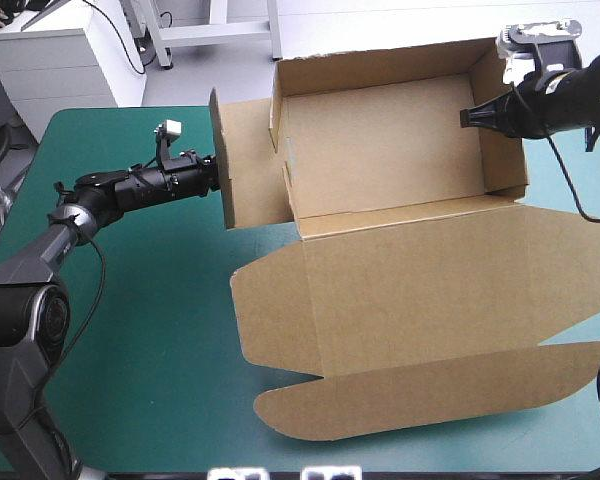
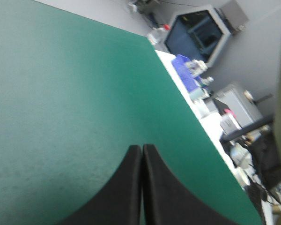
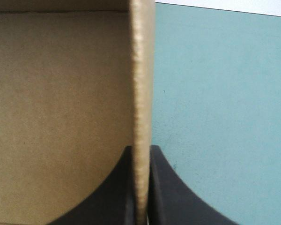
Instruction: Fold the box
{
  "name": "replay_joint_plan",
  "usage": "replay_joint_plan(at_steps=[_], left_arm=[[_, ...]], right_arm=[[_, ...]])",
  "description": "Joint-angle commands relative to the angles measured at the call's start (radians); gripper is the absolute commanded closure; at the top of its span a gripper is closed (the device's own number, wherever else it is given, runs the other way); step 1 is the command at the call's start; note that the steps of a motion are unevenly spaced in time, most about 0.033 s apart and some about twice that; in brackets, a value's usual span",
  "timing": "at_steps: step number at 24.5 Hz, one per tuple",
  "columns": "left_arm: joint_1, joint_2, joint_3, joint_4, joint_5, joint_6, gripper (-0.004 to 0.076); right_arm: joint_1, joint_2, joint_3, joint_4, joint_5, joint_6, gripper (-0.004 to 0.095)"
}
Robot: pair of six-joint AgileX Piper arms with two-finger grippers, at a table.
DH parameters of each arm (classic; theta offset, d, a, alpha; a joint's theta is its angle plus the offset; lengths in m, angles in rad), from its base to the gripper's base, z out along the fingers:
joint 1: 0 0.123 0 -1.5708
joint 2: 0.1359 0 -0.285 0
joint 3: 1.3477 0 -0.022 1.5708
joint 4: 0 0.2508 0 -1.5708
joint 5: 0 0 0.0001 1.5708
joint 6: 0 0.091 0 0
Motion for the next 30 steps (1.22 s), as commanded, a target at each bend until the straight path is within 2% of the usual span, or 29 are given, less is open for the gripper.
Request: replay_joint_plan(at_steps=[1, 8, 17, 20, 24, 26, 27, 30], left_arm=[[-0.004, -0.07, -0.076, -0.181, 0.233, 0.027, 0.0732], [-0.005, -0.174, -0.1, -0.181, 0.241, 0.003, 0.0732], [-0.104, -0.186, -0.1, -0.181, 0.241, -0.082, 0.0716], [-0.084, -0.193, -0.1, -0.181, 0.241, -0.14, 0.0619], [-0.059, -0.212, -0.1, -0.157, 0.241, -0.201, 0.0364], [-0.058, -0.216, -0.1, -0.15, 0.241, -0.219, 0.0279], [-0.058, -0.216, -0.1, -0.145, 0.241, -0.221, 0.0257], [-0.06, -0.218, -0.1, -0.052, 0.207, -0.267, 0.0261]], right_arm=[[-0.011, -0.008, -0.031, 0.018, 0.005, -0.003, 0.0926], [-0.007, 0.065, -0.031, 0.018, 0.005, -0.013, 0.0926], [0.047, 0.094, -0.031, -0.028, -0.016, -0.038, 0.0926], [0.049, 0.094, -0.031, -0.032, -0.011, -0.038, 0.0926], [0.049, 0.094, -0.031, -0.046, -0.011, -0.038, 0.0926], [0.049, 0.094, -0.031, -0.046, -0.013, -0.038, 0.0926], [0.049, 0.094, -0.031, -0.046, -0.013, -0.038, 0.0926], [0.049, 0.094, -0.031, -0.046, -0.012, -0.038, 0.0925]])
